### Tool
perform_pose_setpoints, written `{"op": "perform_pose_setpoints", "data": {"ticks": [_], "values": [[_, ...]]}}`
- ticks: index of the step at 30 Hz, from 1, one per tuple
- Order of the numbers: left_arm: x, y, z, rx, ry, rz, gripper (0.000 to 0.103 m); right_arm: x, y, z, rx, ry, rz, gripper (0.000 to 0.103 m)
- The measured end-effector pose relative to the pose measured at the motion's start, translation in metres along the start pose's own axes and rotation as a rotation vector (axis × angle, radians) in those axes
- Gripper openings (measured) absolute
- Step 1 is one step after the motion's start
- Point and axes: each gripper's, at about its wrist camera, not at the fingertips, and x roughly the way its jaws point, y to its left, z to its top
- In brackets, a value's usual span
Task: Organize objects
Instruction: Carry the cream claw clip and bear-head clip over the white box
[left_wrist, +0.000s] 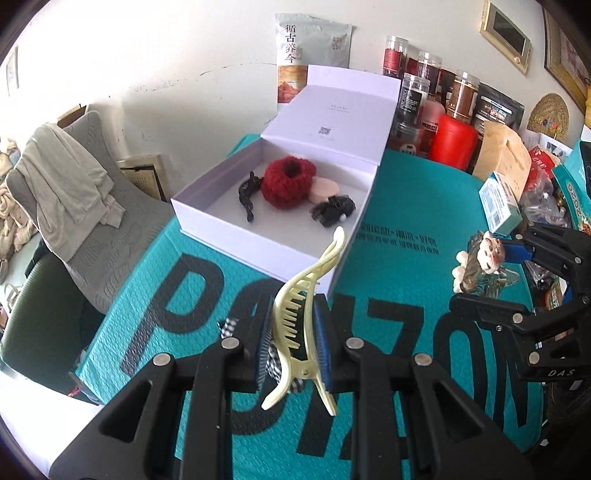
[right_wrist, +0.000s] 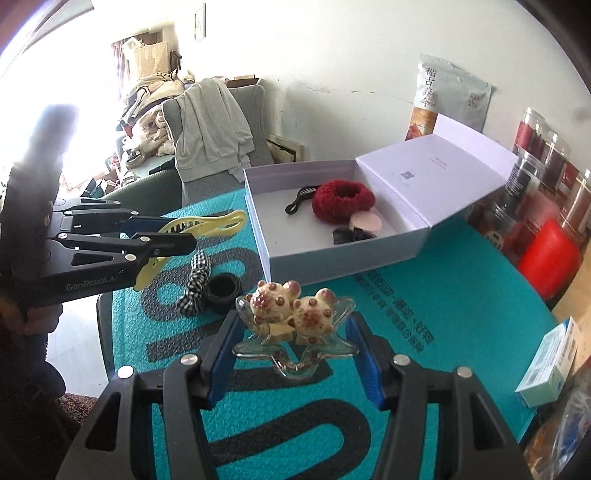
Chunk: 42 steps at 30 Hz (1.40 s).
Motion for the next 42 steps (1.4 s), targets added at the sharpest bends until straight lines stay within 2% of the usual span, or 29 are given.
{"op": "perform_pose_setpoints", "data": {"ticks": [26, 42], "values": [[0.061, 0.023, 0.085, 0.042, -0.001, -0.004, 0.020, 0.047, -0.036, 0.071, -0.024, -0.034, 0.032, 0.058], [0.118, 0.029, 0.122, 0.067, 0.011, -0.020, 0.020, 0.098, -0.062, 0.091, 0.009, -0.001, 0.050, 0.058]]}}
